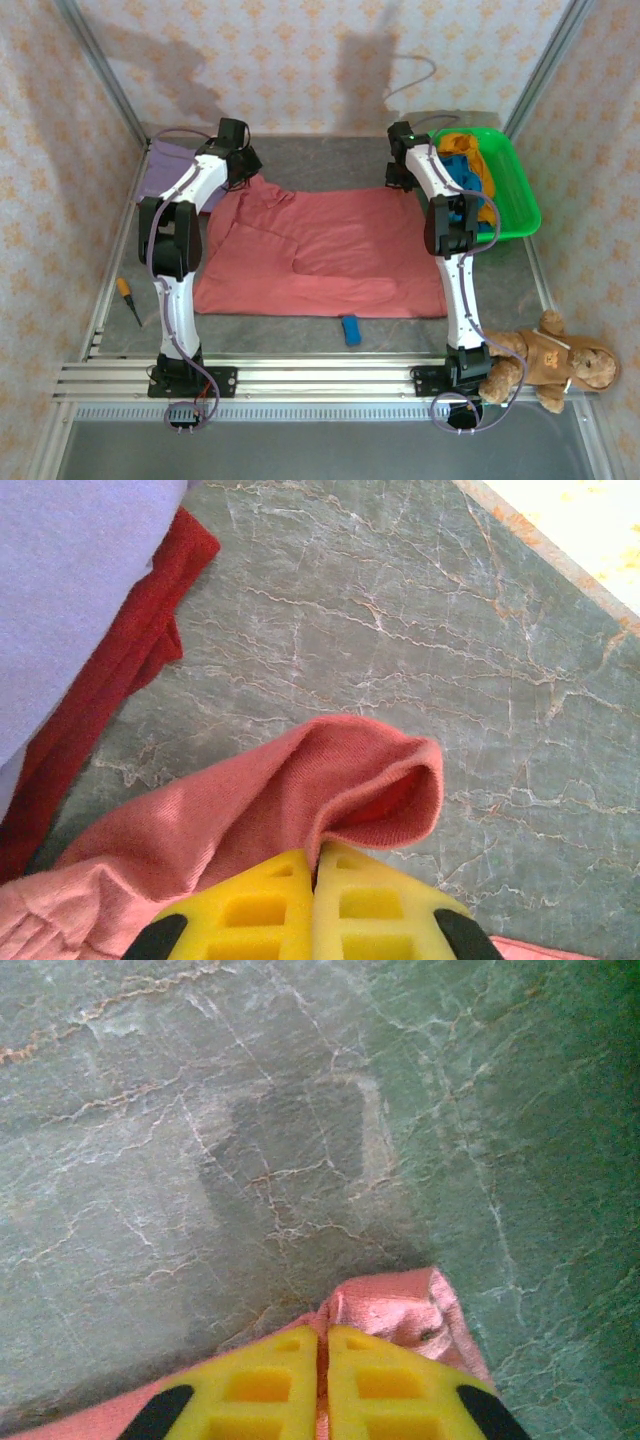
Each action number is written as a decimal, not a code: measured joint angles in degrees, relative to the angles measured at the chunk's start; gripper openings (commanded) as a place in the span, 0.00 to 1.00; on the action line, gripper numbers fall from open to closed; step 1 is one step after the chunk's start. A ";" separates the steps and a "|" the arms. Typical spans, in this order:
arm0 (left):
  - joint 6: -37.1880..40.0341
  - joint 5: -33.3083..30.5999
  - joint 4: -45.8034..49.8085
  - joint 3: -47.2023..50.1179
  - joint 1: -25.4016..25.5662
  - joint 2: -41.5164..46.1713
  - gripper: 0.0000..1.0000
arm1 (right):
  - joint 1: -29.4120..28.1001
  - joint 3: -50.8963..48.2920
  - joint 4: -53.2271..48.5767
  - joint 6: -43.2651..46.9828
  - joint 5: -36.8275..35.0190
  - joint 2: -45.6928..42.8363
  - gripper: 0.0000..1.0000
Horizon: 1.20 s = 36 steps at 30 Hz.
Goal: Fold and stack the t-shirts
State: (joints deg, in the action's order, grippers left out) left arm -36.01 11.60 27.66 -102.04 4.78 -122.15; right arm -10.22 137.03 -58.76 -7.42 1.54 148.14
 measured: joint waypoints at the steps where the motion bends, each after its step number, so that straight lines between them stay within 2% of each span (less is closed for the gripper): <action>1: 0.02 0.00 0.26 0.28 0.00 0.59 0.00 | 0.00 0.00 0.02 0.02 0.13 0.00 0.00; 7: 0.11 0.33 2.78 0.42 0.00 5.31 0.00 | 0.00 -1.22 -0.55 0.00 0.59 -1.44 0.00; 14: 1.81 0.94 7.96 0.68 0.02 11.76 0.00 | -0.02 -12.59 -1.09 -0.35 1.64 -12.70 0.00; 20: 1.77 2.16 10.29 9.01 0.31 21.64 0.00 | -0.24 -28.98 1.07 -1.81 2.75 -26.25 0.00; 26: 1.11 3.02 11.63 18.29 3.48 30.36 0.00 | -1.16 -43.01 3.48 -3.15 2.97 -34.53 0.00; 31: 0.39 3.04 13.14 24.59 4.61 35.32 0.00 | -1.75 -50.99 4.76 -3.50 2.97 -38.53 0.00; 36: 0.31 3.04 16.44 26.29 4.46 39.32 0.00 | -1.77 -54.55 4.87 -3.45 2.93 -41.92 0.00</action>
State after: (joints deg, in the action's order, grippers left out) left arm -35.70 14.63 44.10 -75.75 9.23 -82.83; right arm -11.99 82.48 -53.89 -10.87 4.47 106.21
